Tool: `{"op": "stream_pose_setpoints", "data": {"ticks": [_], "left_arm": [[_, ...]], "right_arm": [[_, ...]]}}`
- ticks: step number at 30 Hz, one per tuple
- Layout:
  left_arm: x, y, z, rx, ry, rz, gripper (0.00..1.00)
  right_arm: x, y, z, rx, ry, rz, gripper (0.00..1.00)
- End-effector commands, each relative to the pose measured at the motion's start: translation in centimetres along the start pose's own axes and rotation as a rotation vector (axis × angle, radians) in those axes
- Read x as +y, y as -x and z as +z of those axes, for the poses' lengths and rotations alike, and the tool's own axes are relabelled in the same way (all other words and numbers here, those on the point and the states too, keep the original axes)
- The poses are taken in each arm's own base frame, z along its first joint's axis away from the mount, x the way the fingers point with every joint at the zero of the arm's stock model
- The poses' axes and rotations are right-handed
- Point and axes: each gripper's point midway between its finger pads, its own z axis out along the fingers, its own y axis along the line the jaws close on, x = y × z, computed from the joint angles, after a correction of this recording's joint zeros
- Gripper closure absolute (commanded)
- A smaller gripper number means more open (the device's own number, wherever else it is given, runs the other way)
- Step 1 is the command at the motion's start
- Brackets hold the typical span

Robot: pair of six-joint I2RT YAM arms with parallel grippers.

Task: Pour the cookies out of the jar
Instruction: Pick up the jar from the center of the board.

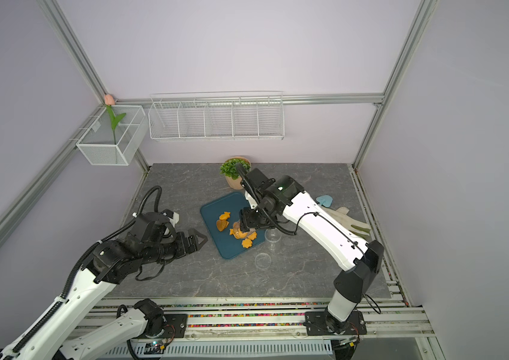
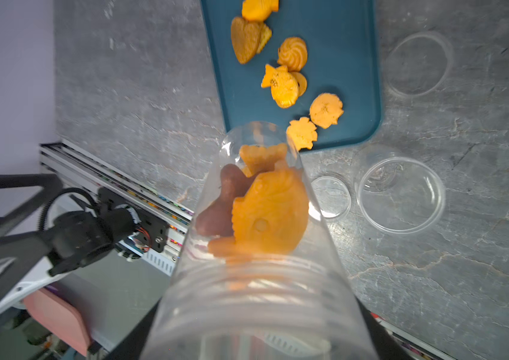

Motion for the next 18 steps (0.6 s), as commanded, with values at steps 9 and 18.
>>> {"op": "stream_pose_setpoints", "data": {"ticks": [9, 18], "left_arm": [[-9.7, 4.7, 0.1, 0.024, -0.477, -0.128, 0.00], [-12.8, 7.2, -1.3, 0.046, -0.783, -0.246, 0.00]], "right_arm": [[-1.2, 2.8, -6.9, -0.179, 0.320, 0.133, 0.43], [0.4, 4.9, -9.5, -0.265, 0.554, 0.139, 0.44]]}}
